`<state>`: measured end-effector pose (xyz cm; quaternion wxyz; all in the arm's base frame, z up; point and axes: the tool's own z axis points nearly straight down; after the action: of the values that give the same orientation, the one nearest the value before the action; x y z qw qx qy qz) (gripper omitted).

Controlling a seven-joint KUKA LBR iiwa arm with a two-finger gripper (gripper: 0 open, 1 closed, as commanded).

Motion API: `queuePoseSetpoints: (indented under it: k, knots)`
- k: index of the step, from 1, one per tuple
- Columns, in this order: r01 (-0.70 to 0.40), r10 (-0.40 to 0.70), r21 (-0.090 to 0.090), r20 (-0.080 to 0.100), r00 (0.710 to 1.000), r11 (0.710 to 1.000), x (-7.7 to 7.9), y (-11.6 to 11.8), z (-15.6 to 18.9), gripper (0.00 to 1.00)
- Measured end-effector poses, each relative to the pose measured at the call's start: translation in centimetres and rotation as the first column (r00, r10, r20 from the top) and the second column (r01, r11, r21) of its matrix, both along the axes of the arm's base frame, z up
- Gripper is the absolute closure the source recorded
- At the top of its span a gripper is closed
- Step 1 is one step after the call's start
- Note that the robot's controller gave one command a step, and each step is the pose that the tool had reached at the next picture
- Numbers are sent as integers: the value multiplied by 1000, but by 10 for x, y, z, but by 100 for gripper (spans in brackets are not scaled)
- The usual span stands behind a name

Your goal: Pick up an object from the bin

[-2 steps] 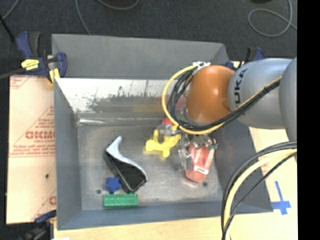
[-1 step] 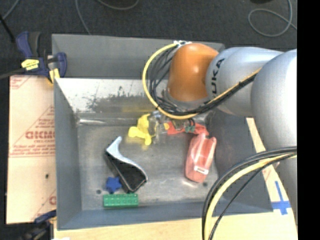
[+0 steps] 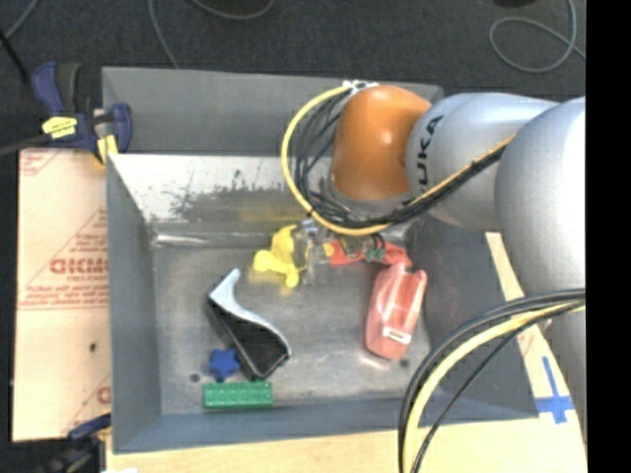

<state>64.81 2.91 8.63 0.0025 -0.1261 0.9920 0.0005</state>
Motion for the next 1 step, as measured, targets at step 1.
queuePoseSetpoints:
  k: [1]
  knots:
    - [-127, 127, -4, -4, 992, 992, -2, 16, 13, 100]
